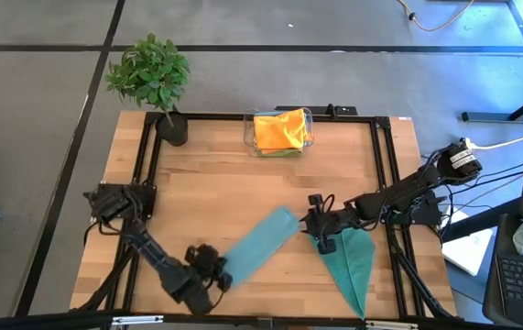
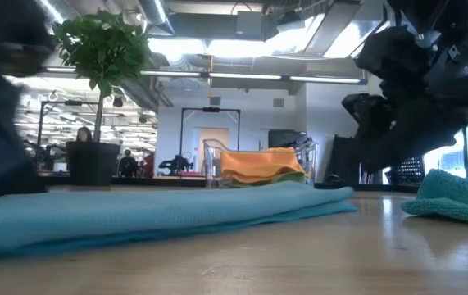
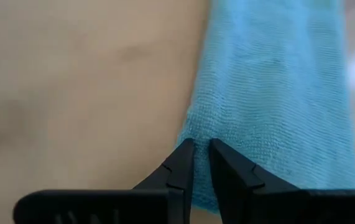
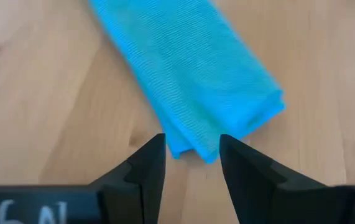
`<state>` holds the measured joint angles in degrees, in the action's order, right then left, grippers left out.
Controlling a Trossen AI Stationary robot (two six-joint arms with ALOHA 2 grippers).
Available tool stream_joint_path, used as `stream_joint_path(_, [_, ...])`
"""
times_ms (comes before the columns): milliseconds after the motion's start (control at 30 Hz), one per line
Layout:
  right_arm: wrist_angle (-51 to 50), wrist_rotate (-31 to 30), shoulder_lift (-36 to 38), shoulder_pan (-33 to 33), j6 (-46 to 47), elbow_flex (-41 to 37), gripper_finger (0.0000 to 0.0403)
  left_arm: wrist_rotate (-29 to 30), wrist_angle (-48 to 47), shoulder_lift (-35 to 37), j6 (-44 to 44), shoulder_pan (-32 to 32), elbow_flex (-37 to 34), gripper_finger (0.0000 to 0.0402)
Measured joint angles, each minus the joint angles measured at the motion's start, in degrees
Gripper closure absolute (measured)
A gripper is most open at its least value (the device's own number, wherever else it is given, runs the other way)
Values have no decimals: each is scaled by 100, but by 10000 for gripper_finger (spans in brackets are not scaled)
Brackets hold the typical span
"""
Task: Fold microfiber towels
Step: Fold the top blue microfiber towel
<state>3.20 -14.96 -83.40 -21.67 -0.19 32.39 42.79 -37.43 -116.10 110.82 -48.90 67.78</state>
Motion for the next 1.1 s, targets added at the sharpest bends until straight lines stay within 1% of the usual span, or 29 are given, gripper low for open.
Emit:
stream_joint_path(100, [284, -67, -52, 0, -8, 9, 249, 186, 291, -32, -94, -130, 209, 351])
stream_joint_path(167, [305, 1, -114, 0, -116, 12, 249, 192, 324, -32, -387, -89, 417, 351])
stream_joint_path(233, [298, 290, -260, -12, -295, 14, 249, 292, 313, -30, -788, -12, 585, 351])
stream_joint_path(300, [294, 658, -440, -34, -470, 12, 249, 617, 295, -30, -1293, 64, 771, 351])
stream_joint_path(367, [517, 728, -647, -94, -606, 12, 249, 945, 309, -22, -1928, 117, 966, 351])
stream_joint_path(467, [911, 229, -876, -220, -776, 26, 249, 1160, 309, -21, -3045, 181, 1206, 351])
stream_joint_path(567, [945, -496, -967, -370, -986, 125, 249, 1154, 421, -12, -3709, 229, 1236, 351])
stream_joint_path(633, [972, -934, -1002, -432, -1134, 152, 249, 1161, 417, -12, -3768, 229, 1205, 351])
stream_joint_path(700, [946, -1176, -1103, -446, -1255, 151, 249, 1159, 425, -12, -3733, 241, 1134, 351])
stream_joint_path(833, [944, -1221, -1393, -439, -1387, 149, 257, 1090, 474, -12, -3593, 251, 1024, 351])
stream_joint_path(933, [1123, -1219, -1545, -476, -1513, 164, 279, 1066, 490, -12, -3591, 236, 1007, 351])
stream_joint_path(1100, [1212, -1357, -1569, -582, -1663, 157, 335, 1056, 499, -10, -3591, 236, 1007, 351])
